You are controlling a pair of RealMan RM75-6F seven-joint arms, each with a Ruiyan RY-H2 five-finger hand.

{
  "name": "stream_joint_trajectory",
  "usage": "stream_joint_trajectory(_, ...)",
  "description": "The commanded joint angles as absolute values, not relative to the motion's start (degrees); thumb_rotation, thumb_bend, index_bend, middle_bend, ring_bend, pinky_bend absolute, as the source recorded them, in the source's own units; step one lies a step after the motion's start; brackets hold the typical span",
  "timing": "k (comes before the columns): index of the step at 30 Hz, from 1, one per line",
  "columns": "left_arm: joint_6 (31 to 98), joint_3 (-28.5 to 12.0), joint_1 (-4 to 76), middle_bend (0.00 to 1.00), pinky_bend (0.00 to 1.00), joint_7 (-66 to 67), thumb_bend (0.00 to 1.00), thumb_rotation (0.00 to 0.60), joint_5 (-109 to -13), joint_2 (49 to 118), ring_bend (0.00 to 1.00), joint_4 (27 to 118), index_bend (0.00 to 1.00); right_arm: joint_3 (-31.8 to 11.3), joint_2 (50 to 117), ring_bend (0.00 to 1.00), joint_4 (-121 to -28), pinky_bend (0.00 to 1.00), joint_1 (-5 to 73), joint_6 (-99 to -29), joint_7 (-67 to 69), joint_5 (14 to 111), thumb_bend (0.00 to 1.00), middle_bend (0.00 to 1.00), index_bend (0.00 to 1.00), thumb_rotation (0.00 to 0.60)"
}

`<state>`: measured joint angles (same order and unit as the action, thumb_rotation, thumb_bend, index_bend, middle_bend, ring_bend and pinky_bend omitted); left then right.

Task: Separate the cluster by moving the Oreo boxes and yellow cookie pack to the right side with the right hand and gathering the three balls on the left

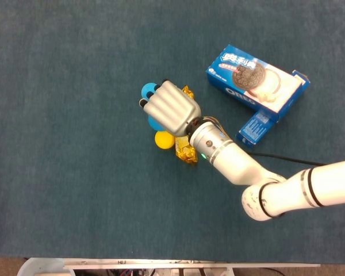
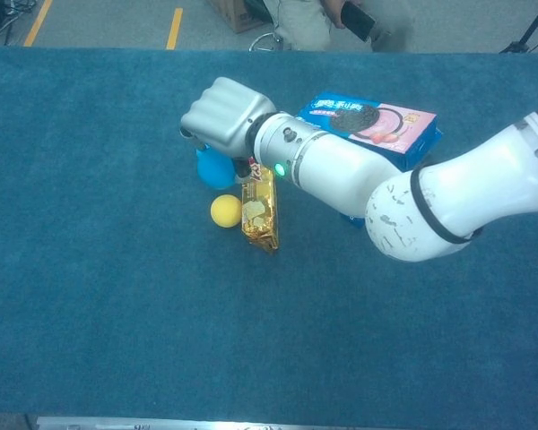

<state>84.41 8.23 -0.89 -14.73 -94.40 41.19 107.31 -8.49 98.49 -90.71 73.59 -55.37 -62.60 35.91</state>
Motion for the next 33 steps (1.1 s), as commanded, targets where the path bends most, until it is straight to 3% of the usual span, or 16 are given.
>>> stream_joint_trajectory(1,84.4,8.2,-0.9,0.17,0.07,-14.7,0.33,0.600,-94.4,41.2,0.11,107.3,0.18,-8.3,99.0,0.43,-89.9,0.49,73.8,-55.4,-62.2,35.4,0.14,0.44,0.32,0.600)
stream_joint_trajectory(16,82.2,7.4,0.6,0.18,0.07,-15.2,0.33,0.600,-93.6,41.2,0.11,106.7,0.18,-7.9,96.9,0.42,-89.2,0.48,73.3,-56.0,-59.2,36.1,0.14,0.43,0.24,0.600)
stream_joint_trajectory(27,71.7,3.5,9.7,0.19,0.08,-24.1,0.33,0.600,-92.2,44.3,0.13,101.1,0.19,-7.2,82.0,0.42,-100.4,0.48,65.7,-61.0,-49.5,44.2,0.14,0.43,0.24,0.600)
stream_joint_trajectory(33,67.2,2.0,14.1,0.19,0.23,-31.6,0.33,0.600,-91.9,49.9,0.14,94.7,0.19,-7.6,71.9,0.42,-106.7,0.48,60.7,-64.5,-44.1,48.3,0.14,0.43,0.24,0.600)
